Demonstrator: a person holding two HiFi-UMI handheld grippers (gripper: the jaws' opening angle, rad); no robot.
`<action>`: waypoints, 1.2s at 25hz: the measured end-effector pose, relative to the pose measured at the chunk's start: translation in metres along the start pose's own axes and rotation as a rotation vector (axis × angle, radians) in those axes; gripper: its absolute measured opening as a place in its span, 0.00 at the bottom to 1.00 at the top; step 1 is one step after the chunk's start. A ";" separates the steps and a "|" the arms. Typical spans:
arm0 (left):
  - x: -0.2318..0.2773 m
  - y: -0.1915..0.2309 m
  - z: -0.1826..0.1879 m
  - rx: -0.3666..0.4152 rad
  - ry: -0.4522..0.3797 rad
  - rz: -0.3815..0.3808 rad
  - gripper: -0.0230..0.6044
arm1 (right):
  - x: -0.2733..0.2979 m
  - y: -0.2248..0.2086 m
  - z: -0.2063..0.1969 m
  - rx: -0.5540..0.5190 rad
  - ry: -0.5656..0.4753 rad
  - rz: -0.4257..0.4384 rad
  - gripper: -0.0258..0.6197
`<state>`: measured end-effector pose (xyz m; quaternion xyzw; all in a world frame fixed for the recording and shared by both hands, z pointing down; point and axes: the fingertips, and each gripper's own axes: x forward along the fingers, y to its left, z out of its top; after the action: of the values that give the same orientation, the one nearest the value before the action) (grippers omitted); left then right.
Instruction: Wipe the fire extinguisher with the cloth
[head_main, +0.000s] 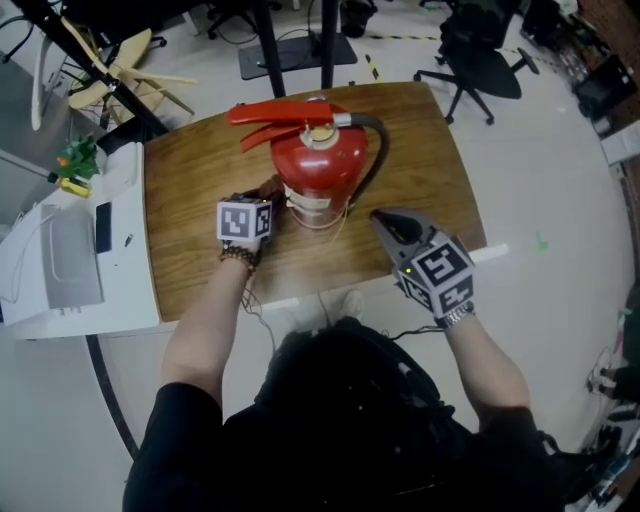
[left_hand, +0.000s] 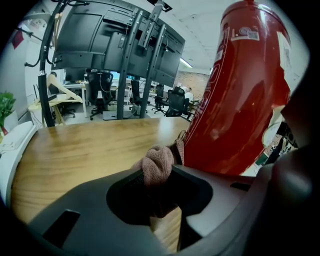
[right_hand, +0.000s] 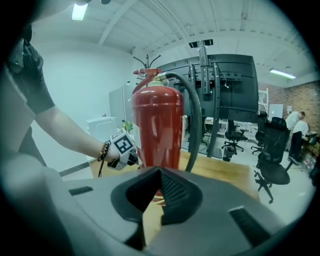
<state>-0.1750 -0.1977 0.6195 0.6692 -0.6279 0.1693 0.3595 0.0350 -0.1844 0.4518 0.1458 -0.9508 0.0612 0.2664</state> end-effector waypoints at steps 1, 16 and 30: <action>-0.005 0.003 0.005 -0.006 -0.014 0.011 0.19 | -0.002 -0.003 -0.002 0.001 -0.001 0.004 0.06; -0.119 -0.001 0.105 -0.108 -0.328 -0.012 0.19 | -0.029 -0.047 -0.012 -0.035 -0.038 0.083 0.07; -0.189 -0.041 0.204 0.028 -0.454 -0.286 0.19 | -0.024 -0.050 0.004 -0.025 -0.062 0.042 0.06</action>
<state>-0.2102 -0.2051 0.3411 0.7770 -0.5890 -0.0291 0.2202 0.0680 -0.2266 0.4375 0.1242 -0.9622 0.0506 0.2372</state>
